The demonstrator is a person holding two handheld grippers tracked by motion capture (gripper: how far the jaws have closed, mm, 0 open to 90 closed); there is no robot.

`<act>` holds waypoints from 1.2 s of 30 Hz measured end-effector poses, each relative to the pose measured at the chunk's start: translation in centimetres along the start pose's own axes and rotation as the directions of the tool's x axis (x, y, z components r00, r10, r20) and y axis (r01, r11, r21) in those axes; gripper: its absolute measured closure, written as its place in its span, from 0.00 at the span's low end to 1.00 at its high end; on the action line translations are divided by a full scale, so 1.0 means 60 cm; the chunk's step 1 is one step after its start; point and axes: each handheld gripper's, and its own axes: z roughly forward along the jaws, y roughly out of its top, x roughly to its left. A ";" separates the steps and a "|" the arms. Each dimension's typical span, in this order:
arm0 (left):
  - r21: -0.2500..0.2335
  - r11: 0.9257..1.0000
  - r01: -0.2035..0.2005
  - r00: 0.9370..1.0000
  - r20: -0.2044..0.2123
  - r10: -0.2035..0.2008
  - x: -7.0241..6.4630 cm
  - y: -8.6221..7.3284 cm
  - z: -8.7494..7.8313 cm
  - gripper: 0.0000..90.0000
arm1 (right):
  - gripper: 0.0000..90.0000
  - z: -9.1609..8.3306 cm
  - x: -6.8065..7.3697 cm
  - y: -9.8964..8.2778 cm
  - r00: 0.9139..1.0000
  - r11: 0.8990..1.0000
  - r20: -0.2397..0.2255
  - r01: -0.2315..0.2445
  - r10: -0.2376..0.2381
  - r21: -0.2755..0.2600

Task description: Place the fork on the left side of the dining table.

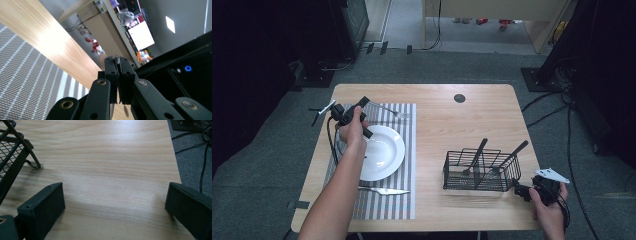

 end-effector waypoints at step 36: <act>0.112 0.985 -0.133 0.946 -0.281 0.160 0.033 -0.002 -0.006 0.75 | 0.02 0.000 0.000 0.000 1.000 1.000 0.000 -0.001 0.001 0.002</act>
